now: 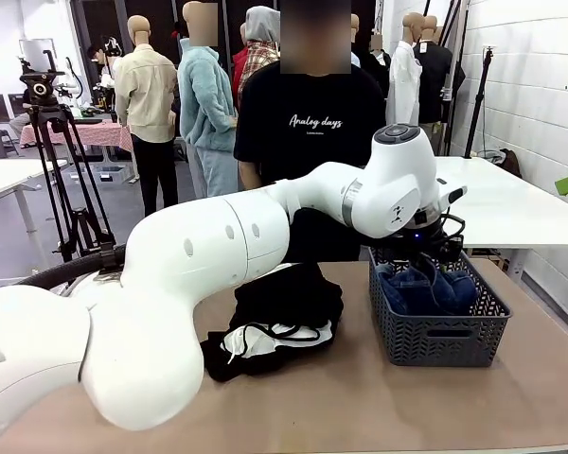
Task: Sort the tops and bottoms.
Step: Sort the clothes according to human instructions.
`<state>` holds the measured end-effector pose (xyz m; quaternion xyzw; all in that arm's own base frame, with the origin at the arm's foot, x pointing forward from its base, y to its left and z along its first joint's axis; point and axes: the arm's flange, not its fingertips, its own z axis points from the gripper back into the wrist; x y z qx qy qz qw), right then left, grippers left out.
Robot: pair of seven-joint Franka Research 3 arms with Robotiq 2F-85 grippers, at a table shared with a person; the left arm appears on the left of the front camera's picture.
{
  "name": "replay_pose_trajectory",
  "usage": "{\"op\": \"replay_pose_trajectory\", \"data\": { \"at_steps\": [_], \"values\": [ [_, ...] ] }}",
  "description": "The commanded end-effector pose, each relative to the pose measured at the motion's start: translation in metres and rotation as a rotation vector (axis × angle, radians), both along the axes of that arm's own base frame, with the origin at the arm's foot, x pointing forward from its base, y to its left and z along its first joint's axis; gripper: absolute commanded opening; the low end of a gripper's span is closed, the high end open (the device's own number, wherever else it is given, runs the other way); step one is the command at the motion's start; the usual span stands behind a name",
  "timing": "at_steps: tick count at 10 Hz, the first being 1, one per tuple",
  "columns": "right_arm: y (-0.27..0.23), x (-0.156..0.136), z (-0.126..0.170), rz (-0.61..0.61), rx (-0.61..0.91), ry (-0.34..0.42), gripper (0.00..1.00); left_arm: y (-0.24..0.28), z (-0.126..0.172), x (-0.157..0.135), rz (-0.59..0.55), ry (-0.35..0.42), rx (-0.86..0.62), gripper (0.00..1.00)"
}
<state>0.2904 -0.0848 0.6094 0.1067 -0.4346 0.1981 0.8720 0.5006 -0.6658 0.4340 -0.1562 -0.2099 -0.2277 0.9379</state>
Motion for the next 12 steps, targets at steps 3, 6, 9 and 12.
{"op": "replay_pose_trajectory", "data": {
  "at_steps": [3,6,9,12],
  "values": [
    [0.0,0.001,-0.001,0.002,0.001,0.0,1.0,-0.053,0.04,0.03,-0.012,-0.051,0.03,1.0],
    [0.0,0.001,-0.001,0.002,0.001,0.0,1.0,-0.049,0.067,0.019,-0.047,0.014,0.027,1.0],
    [0.0,0.001,-0.001,0.002,0.001,0.0,1.0,-0.043,0.078,0.015,-0.035,0.042,0.009,1.0],
    [0.0,0.001,-0.001,0.002,0.001,0.0,1.0,0.003,0.056,-0.022,-0.027,-0.004,0.01,1.0]
  ]
}}
